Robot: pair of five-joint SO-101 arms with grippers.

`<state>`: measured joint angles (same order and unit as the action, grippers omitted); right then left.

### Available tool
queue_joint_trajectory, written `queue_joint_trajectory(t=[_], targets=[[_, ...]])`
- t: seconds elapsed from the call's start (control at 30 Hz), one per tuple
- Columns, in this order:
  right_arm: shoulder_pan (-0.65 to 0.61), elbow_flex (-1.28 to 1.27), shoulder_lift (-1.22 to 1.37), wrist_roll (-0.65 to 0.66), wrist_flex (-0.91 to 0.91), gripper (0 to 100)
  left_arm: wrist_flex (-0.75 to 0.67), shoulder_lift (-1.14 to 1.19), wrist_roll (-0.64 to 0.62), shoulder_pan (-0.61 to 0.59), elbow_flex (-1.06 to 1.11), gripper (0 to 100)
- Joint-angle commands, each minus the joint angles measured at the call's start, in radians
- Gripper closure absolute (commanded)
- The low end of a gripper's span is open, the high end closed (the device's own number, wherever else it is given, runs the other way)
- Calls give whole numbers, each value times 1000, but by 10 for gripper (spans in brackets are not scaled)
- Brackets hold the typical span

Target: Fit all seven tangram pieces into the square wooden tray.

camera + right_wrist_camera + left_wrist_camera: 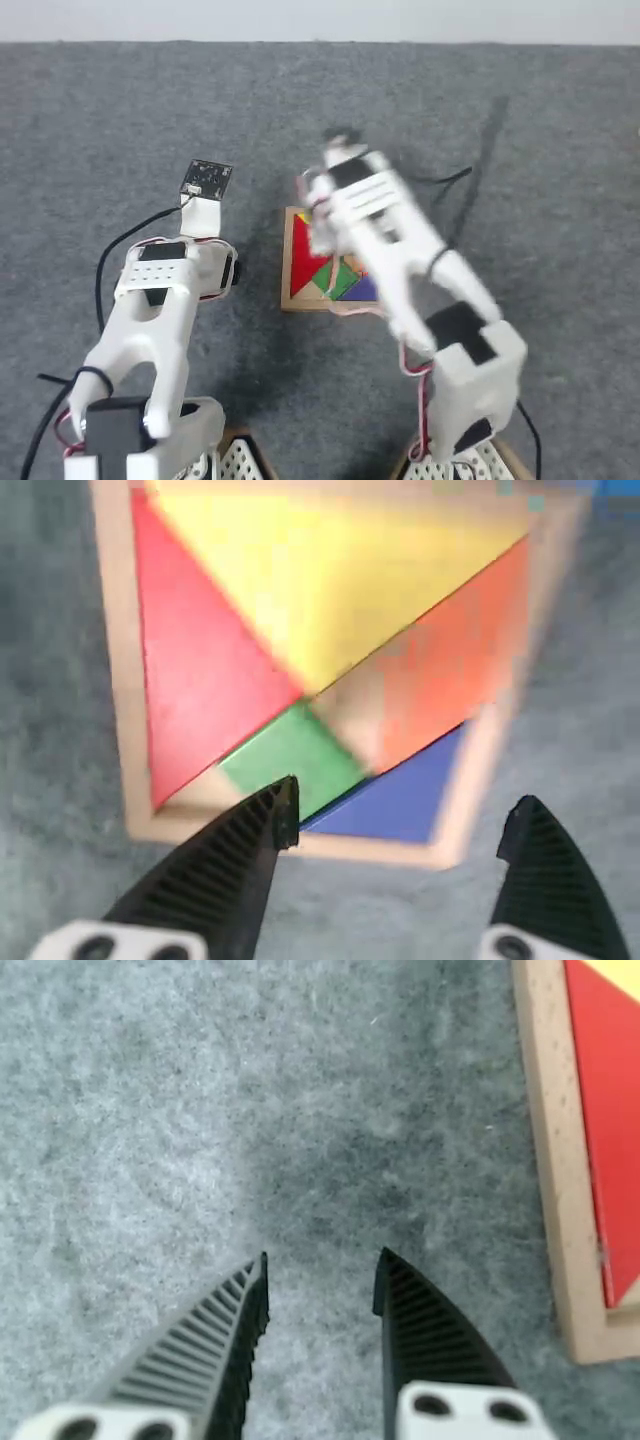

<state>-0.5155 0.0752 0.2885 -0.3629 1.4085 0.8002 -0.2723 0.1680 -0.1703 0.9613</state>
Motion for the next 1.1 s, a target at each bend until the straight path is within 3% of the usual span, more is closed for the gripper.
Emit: queue_joint_trajectory(t=[0.0,0.17,0.33,0.5,0.77,1.07], targets=[[148,109,-87,176,-28,672,-26,-3,9,8,-10,836],[170,127,16,382,-274,673,-26,-3,8,9,-10,836],[177,130,174,345,-472,673,-26,-3,8,8,-10,836],[243,180,282,232,-533,674,-26,-3,8,8,-8,836],[315,364,458,219,-415,675,-26,-3,9,8,-8,836],[343,537,524,218,13,712,-26,-3,9,8,-8,836]])
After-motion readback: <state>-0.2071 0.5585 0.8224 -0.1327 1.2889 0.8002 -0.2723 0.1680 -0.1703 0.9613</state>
